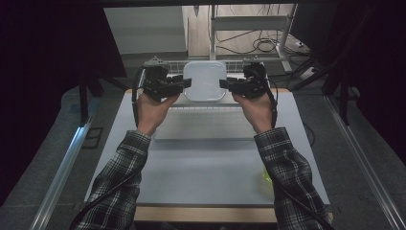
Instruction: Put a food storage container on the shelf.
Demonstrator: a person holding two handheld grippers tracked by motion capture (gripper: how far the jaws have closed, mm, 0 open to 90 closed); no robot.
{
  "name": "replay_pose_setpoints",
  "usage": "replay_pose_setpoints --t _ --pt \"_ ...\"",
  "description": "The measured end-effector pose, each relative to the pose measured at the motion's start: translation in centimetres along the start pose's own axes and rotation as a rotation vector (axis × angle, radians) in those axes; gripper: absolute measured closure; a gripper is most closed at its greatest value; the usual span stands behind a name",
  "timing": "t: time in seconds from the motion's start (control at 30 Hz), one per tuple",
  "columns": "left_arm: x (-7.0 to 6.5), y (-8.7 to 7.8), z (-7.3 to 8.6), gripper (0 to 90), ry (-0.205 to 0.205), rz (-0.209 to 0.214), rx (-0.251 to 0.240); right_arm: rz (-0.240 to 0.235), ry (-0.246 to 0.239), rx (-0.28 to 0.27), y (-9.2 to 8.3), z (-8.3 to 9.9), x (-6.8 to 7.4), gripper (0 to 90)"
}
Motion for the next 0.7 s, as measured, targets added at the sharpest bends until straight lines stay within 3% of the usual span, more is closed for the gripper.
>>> replay_pose_setpoints --t 0.4,0.53,0.7 --pt "0.8 0.9 0.0 53.9 -0.014 -0.005 -0.001 0.061 -0.040 -0.001 0.9 -0.1 -0.9 60.5" --pt "1.2 1.2 -0.1 50.9 -0.041 0.007 -0.007 0.058 -0.032 0.002 1.3 0.0 -1.0 60.3" --pt "1.8 1.6 -0.2 49.2 -0.032 -0.028 0.006 0.042 -0.024 -0.008 1.4 -0.2 -0.7 61.1"
Point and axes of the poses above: each handheld gripper's, and its own axes: y roughly forward along the jaws, z roughly out of its underside, x roughly to its left, the point moved 10 cm from there along y, roughly forward along the jaws, and after that the axes turned 2 degrees about z, right-handed, at the moved point
